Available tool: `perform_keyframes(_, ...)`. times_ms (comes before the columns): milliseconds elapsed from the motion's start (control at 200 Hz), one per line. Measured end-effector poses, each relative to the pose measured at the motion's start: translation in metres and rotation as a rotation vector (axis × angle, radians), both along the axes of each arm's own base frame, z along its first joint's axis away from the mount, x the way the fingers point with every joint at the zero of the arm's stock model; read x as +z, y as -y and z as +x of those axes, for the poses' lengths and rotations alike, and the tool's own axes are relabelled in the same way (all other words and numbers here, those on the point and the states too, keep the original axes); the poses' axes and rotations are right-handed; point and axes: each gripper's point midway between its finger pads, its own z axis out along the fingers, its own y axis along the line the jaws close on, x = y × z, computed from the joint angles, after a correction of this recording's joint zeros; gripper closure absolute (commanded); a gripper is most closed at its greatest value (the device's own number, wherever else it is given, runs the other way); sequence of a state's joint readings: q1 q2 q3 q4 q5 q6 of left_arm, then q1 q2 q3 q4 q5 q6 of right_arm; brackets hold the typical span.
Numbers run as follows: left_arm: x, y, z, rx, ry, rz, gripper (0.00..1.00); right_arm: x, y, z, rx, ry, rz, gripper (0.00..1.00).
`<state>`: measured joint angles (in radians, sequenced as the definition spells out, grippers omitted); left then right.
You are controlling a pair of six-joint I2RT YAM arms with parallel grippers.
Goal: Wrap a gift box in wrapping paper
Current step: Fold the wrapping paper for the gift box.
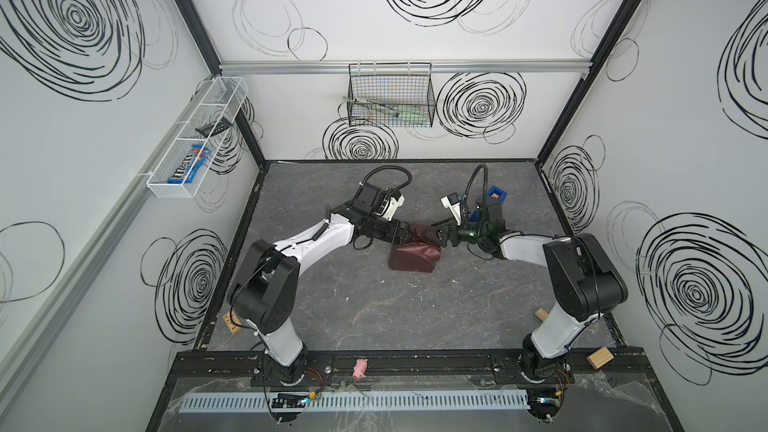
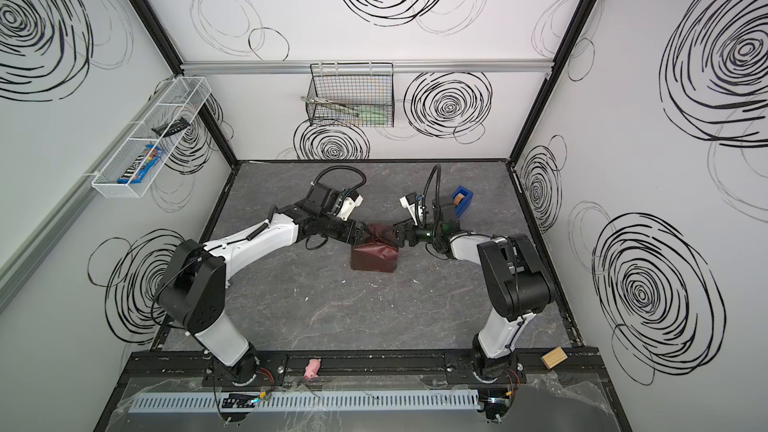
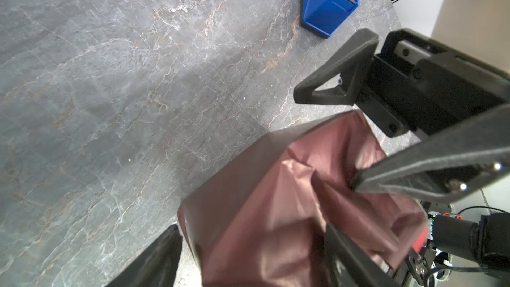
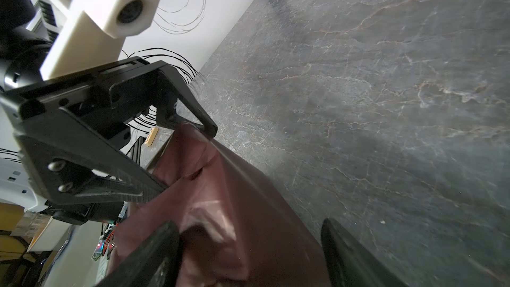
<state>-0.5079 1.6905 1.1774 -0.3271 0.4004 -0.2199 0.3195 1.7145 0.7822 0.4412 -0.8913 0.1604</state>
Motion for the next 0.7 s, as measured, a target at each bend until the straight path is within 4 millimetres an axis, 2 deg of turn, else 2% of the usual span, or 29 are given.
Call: perform_keyframes(700,-0.004,-0.012,-0.003,0.093,0.005,-0.048,0.19,0.006,0.003,0.0,-0.044,-0.019,-0.04,0.13)
